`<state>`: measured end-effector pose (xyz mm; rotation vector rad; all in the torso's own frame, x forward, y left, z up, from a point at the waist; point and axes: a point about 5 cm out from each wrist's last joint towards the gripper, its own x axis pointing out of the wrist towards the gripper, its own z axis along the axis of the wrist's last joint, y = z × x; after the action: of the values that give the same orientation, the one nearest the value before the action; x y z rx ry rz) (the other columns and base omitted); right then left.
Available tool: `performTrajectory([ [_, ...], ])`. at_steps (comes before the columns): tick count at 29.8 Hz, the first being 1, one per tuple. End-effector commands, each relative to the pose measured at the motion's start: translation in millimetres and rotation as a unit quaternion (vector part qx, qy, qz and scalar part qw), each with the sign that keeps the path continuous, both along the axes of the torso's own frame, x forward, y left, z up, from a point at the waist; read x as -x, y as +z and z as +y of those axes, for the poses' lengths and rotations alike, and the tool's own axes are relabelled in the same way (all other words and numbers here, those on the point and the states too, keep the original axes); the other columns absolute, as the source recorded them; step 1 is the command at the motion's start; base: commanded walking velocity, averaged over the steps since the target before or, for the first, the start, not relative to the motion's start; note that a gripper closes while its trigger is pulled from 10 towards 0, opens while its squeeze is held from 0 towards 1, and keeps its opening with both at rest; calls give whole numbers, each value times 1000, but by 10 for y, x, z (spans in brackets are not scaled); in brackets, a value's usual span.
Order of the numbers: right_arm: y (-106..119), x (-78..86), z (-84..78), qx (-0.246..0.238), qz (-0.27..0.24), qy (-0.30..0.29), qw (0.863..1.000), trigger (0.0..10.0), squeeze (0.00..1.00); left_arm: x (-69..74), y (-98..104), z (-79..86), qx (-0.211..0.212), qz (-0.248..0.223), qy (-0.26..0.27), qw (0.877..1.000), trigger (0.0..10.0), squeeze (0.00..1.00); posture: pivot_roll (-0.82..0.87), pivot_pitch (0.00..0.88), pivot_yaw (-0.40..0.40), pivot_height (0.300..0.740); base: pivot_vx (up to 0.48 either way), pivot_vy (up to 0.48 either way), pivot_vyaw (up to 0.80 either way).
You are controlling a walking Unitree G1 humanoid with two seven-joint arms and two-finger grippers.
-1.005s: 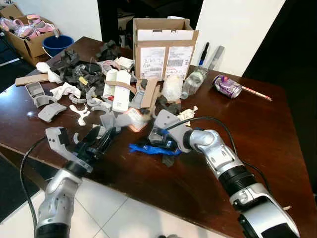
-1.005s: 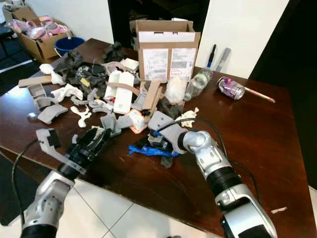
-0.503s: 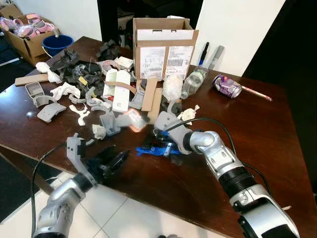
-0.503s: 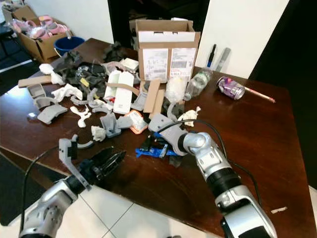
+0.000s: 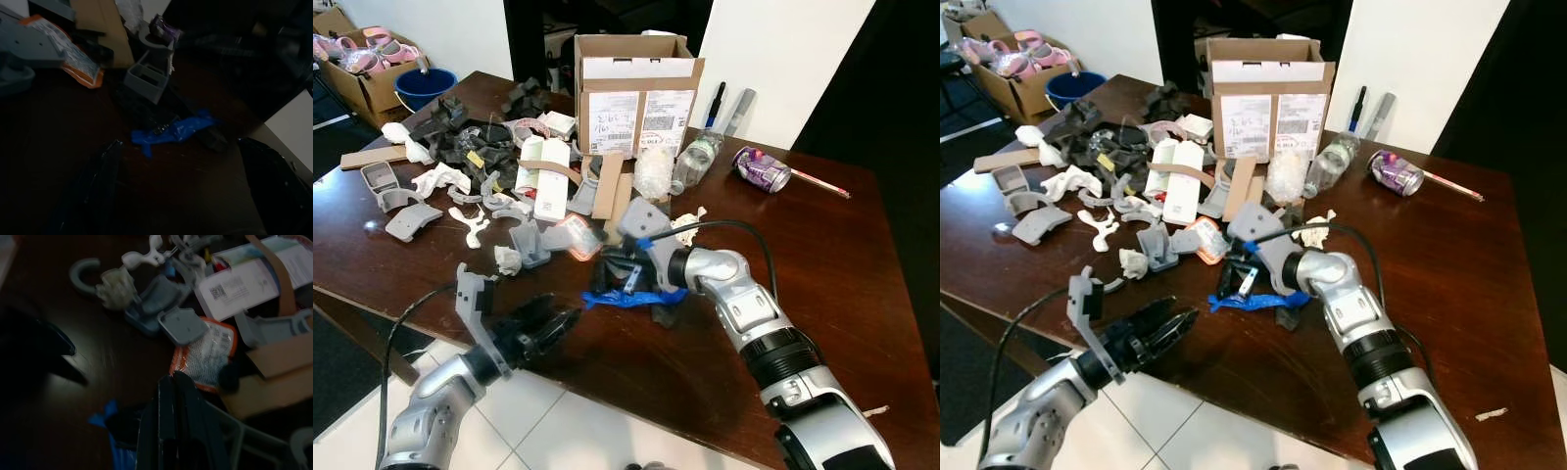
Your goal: Picking trash to rubbish bin
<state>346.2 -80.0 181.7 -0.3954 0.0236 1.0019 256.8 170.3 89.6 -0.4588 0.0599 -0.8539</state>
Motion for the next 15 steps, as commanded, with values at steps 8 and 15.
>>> performTrajectory([
  [8,-31,70,23,23,-11,24,999,10000,482,49,-24,-35,-10,7,-25,1000,10000,0,103,129,-56,740,0,0,0],
  [15,-110,43,118,20,12,-8,1000,10000,1000,66,-33,-65,-10,10,-32,999,10000,0,102,133,-57,740,0,0,0],
])
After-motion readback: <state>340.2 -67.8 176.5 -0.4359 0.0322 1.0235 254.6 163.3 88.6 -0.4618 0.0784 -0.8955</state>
